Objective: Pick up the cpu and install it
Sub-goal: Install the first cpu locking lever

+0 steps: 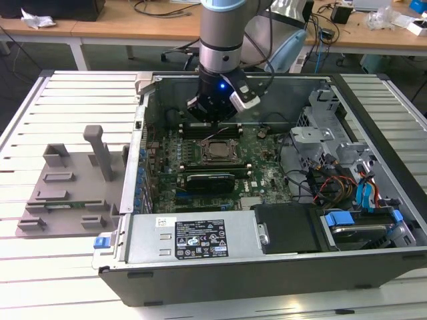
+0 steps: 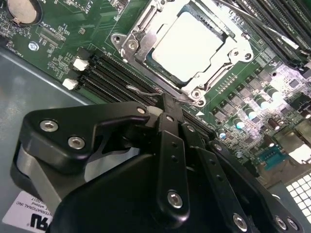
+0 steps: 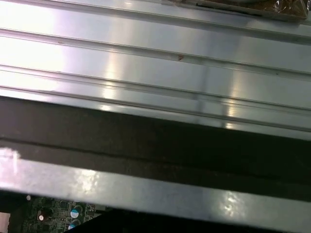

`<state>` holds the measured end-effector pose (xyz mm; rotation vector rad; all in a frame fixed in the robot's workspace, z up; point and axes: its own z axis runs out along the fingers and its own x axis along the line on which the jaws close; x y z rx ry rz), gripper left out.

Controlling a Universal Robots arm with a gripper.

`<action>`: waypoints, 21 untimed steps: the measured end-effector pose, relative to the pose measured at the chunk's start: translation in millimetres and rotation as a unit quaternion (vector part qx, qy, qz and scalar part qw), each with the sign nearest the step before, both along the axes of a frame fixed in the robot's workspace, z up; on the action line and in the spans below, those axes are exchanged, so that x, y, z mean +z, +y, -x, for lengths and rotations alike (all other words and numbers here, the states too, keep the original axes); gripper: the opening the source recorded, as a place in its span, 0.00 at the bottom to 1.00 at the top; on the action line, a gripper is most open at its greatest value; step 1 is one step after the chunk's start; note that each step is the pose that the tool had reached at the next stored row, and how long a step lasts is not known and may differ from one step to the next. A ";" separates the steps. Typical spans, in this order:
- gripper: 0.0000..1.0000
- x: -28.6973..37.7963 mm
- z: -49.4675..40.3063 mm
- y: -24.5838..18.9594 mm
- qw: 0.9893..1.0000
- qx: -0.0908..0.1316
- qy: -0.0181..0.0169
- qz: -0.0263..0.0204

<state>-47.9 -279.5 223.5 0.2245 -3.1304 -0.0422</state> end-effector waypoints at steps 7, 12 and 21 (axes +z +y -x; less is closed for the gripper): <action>0.11 -3.5 -1.2 1.0 1.000 0.000 0.000 0.000; 0.11 -5.4 -5.3 1.0 1.000 0.000 0.000 0.000; 0.11 -8.6 -16.5 0.9 1.000 0.000 0.000 0.000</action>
